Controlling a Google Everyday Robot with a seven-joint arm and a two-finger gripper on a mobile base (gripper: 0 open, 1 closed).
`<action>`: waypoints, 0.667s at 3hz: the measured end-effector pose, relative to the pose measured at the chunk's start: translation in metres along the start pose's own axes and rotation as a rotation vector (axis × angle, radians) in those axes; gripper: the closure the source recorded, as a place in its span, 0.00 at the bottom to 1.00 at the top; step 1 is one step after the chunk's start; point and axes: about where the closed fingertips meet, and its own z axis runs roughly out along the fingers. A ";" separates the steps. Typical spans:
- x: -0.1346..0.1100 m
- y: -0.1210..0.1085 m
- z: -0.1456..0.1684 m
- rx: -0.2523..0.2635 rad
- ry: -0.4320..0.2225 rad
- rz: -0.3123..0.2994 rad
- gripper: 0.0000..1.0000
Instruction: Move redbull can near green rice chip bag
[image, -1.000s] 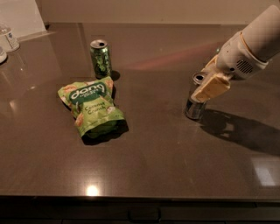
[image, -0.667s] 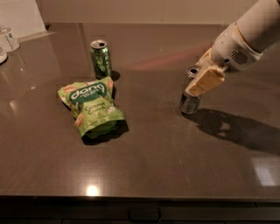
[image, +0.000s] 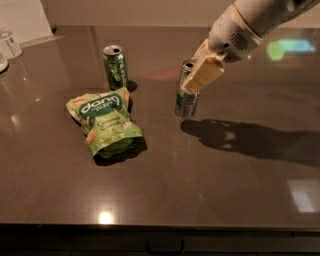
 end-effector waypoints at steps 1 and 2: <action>-0.031 0.007 0.022 -0.059 -0.025 -0.040 1.00; -0.045 0.018 0.047 -0.102 -0.025 -0.066 1.00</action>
Offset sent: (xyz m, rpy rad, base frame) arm -0.0162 0.0980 -0.0303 0.0315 0.0772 0.1713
